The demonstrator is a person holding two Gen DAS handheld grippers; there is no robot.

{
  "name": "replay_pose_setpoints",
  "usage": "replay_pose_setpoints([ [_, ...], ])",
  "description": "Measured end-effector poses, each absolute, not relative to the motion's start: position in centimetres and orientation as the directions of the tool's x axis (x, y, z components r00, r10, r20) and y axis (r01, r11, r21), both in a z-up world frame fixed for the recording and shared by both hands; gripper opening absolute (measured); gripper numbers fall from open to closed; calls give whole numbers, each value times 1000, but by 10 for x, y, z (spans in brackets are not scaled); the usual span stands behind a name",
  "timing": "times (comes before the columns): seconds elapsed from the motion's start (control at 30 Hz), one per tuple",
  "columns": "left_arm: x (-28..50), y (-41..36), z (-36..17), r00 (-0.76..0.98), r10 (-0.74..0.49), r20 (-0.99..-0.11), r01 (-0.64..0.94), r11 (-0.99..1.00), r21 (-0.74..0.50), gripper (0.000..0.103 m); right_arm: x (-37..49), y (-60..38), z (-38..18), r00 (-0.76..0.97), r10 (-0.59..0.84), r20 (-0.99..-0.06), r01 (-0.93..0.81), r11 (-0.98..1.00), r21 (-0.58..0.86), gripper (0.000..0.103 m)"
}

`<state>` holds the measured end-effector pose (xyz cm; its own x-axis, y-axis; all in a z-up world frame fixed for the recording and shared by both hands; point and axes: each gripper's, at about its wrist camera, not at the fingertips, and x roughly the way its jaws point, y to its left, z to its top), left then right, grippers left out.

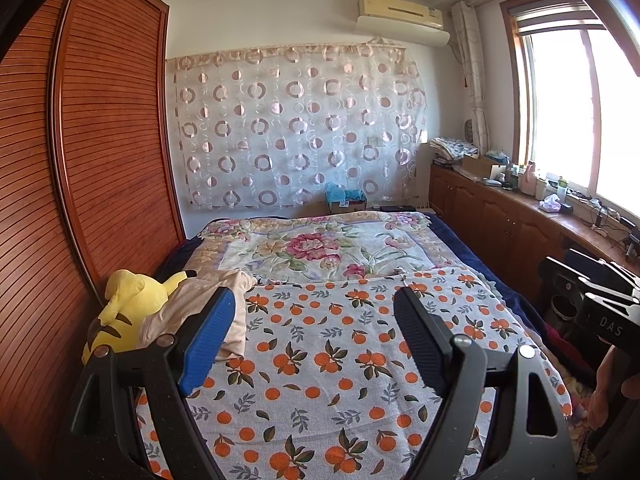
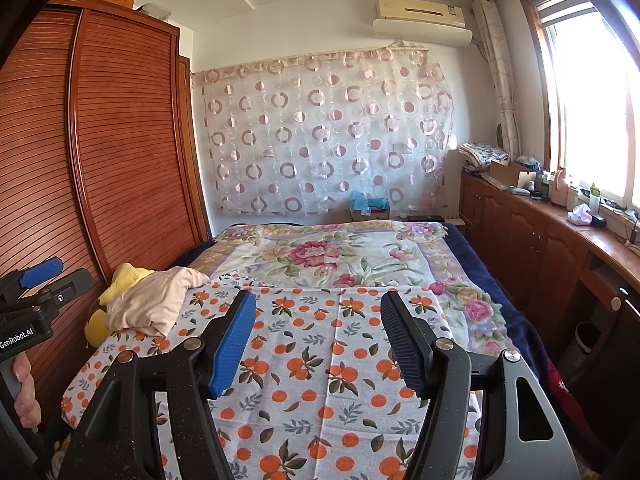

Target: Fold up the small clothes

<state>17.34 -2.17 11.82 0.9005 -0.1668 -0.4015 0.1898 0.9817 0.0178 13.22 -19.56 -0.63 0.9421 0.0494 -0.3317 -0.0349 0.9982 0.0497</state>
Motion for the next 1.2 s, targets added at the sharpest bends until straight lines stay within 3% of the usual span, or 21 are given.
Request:
replay_pose_setpoints([
  [1.2, 173, -18, 117, 903, -167, -396, 189, 982, 18, 82, 128, -208, -3, 946, 48, -320, -35, 998, 46, 67],
])
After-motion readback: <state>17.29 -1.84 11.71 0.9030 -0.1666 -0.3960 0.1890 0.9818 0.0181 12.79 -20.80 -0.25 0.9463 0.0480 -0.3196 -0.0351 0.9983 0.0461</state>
